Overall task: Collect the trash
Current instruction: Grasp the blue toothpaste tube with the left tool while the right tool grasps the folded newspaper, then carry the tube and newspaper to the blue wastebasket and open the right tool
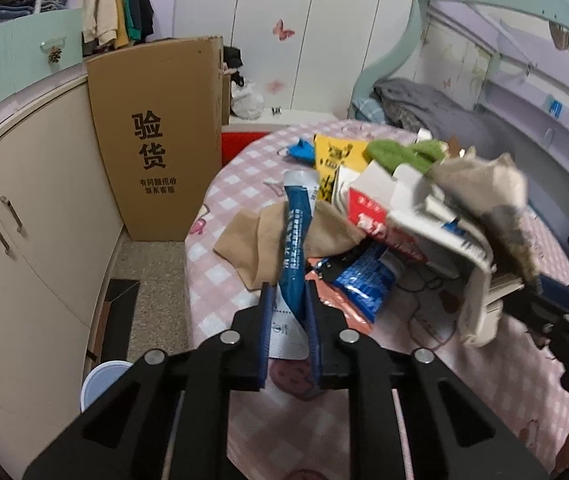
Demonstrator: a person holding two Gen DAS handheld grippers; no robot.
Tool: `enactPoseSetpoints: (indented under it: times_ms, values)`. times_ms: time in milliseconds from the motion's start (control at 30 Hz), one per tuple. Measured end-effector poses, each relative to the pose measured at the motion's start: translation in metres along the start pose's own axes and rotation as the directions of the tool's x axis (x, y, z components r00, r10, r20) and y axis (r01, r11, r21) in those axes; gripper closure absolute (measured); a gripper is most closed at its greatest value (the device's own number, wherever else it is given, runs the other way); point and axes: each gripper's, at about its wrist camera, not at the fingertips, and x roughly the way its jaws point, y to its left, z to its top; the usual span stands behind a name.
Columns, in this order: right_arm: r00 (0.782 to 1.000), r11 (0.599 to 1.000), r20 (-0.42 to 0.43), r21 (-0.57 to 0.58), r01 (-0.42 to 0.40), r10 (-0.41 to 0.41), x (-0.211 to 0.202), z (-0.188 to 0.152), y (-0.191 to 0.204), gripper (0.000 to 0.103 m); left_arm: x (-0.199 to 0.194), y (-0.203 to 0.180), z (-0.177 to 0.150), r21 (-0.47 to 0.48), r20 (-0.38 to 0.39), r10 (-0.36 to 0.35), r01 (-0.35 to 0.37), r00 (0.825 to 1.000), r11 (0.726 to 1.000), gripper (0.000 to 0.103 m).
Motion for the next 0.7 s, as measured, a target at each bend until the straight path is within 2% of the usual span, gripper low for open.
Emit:
enactPoseSetpoints:
  times_ms: [233,367,533,600,667,700]
  values:
    - [0.999,1.0,-0.024,0.001,-0.023,0.023,0.001,-0.004,-0.002,0.046,-0.041,-0.005,-0.009,-0.022,0.082,-0.004,0.006,0.997,1.0,0.088]
    - [1.0,0.999,-0.017,-0.035,0.02,-0.02,0.002,-0.005,0.001,0.046,-0.055,-0.007,-0.016,-0.033,0.098,-0.021,0.024,0.995,0.999,0.088]
    - [0.989,0.986,0.073,-0.088,0.138,-0.132,-0.014,-0.003,0.011,0.06,-0.072,-0.014,-0.02,-0.032,0.12,-0.045,0.049,0.992,0.998,0.088]
    - [0.979,0.975,0.095,-0.118,0.189,-0.179,-0.015,0.001,0.014,0.061,-0.075,-0.016,-0.019,-0.028,0.124,-0.056,0.06,0.991,0.998,0.088]
    - [0.977,0.97,0.101,-0.137,0.2,-0.187,-0.01,0.006,0.013,0.072,-0.076,-0.019,-0.019,-0.025,0.122,-0.062,0.065,0.991,0.998,0.088]
    - [0.976,0.965,0.086,-0.153,0.212,-0.2,-0.005,0.007,0.013,0.081,-0.077,-0.02,-0.019,-0.025,0.121,-0.065,0.068,0.991,0.997,0.088]
